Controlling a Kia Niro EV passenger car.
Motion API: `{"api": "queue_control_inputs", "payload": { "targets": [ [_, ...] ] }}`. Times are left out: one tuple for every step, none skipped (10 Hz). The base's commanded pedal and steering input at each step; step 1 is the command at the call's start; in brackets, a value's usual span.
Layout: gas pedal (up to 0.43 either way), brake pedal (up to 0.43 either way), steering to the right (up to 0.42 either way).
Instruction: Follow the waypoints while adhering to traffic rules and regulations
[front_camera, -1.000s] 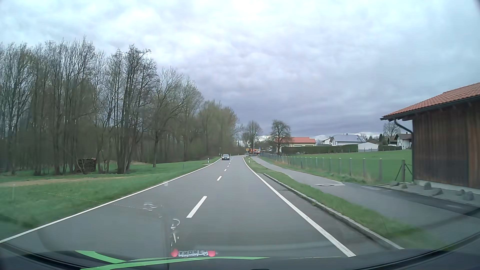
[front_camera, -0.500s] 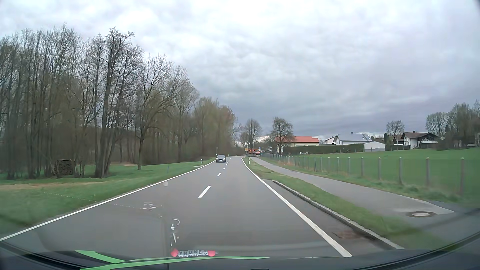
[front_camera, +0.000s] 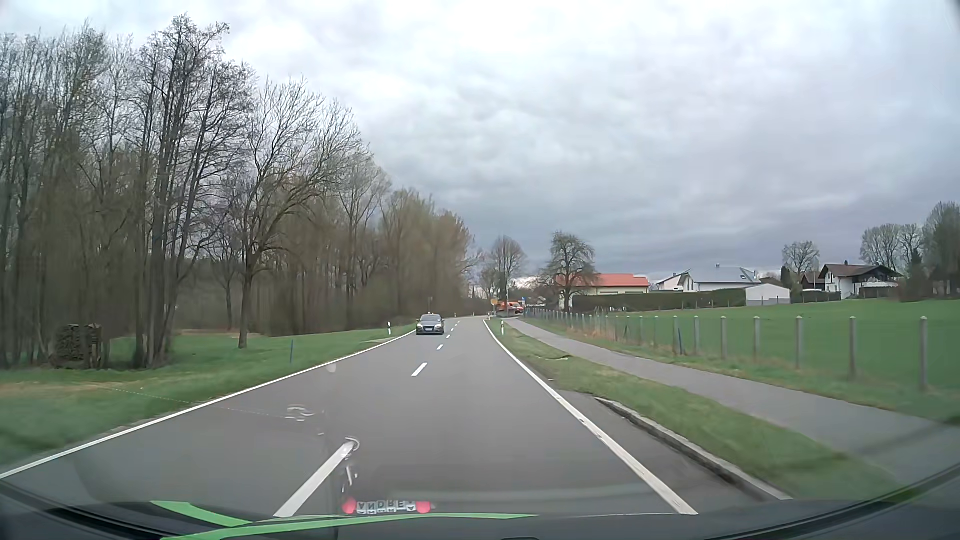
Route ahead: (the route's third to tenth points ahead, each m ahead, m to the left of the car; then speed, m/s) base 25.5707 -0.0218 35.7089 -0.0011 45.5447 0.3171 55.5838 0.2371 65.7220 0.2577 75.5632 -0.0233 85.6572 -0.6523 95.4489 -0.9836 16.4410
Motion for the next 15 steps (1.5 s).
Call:
{"api": "queue_control_inputs", "payload": {
  "targets": [
    [0.000, 0.000, -0.001],
    [0.000, 0.000, -0.002],
    [0.000, 0.000, -0.002],
    [0.000, 0.000, -0.004],
    [0.000, 0.000, -0.005],
    [0.000, 0.000, -0.006],
    [0.000, 0.000, -0.006],
    [0.000, 0.000, -0.006],
    [0.000, 0.000, -0.005],
    [0.000, 0.000, -0.005],
    [0.000, 0.000, -0.004],
    [0.000, 0.000, -0.004],
    [0.000, 0.000, -0.004],
    [0.000, 0.018, -0.003],
    [0.000, 0.049, -0.003]
  ]
}}
